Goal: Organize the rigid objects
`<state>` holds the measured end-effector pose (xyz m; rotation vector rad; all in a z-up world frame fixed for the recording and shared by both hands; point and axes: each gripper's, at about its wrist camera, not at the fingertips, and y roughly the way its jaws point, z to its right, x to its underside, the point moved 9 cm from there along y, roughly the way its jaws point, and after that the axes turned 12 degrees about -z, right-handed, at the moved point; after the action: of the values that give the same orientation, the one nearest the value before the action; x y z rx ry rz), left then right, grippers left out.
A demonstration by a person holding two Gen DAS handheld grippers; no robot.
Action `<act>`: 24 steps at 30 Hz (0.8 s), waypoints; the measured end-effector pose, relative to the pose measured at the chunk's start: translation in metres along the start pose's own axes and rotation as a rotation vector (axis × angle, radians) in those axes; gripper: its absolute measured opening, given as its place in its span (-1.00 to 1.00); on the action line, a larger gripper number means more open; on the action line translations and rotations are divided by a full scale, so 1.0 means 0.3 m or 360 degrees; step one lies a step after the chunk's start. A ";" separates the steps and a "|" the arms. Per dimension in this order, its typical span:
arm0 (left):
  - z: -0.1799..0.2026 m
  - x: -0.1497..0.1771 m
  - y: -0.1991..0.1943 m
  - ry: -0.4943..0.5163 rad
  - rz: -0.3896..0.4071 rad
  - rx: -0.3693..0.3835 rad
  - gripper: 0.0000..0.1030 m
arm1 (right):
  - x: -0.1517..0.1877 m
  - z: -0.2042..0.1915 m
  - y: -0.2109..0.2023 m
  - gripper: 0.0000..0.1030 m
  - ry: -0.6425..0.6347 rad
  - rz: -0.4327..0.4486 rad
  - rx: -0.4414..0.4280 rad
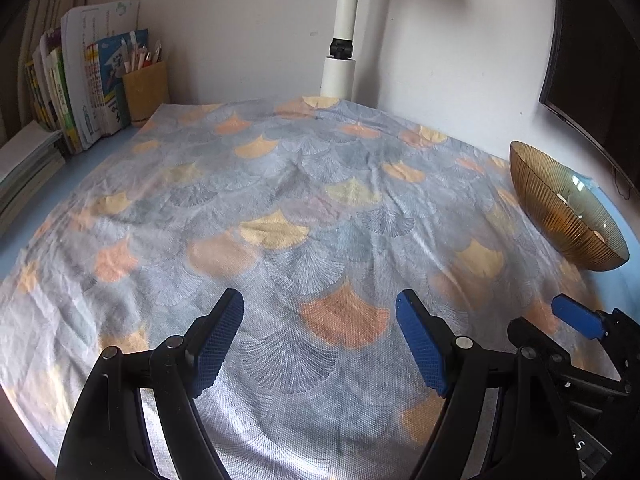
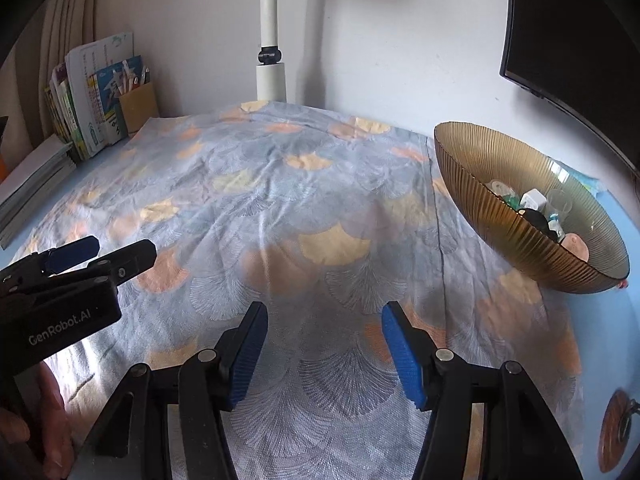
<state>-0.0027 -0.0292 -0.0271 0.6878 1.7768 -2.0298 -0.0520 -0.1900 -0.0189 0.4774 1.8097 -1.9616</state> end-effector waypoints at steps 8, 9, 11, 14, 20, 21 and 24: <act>0.008 0.006 0.003 0.0025 -0.0014 -0.0058 0.50 | 0.000 -0.001 -0.003 0.18 -0.0007 0.0006 0.0015; 0.009 0.006 0.003 0.0022 -0.0011 -0.0053 0.50 | 0.000 0.000 -0.002 0.18 -0.0003 0.0002 0.0013; 0.008 0.006 0.005 0.0019 -0.0009 -0.0037 0.50 | 0.001 0.002 -0.002 0.18 0.0002 0.0001 0.0013; 0.014 0.007 0.002 0.0027 -0.0004 -0.0026 0.50 | 0.001 0.003 -0.003 0.18 0.0010 0.0004 0.0015; 0.019 0.007 -0.004 0.0041 0.0007 -0.0033 0.50 | 0.001 0.012 -0.003 0.18 0.0027 0.0001 0.0017; 0.019 0.008 -0.004 0.0038 0.0008 -0.0034 0.50 | 0.001 0.013 -0.003 0.19 0.0030 0.0000 0.0016; 0.018 0.010 -0.002 0.0033 0.0000 -0.0031 0.50 | -0.001 0.018 0.002 0.19 0.0031 -0.0004 0.0011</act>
<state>-0.0062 -0.0343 -0.0277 0.7058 1.8060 -2.0093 -0.0512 -0.1953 -0.0187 0.4985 1.8171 -1.9718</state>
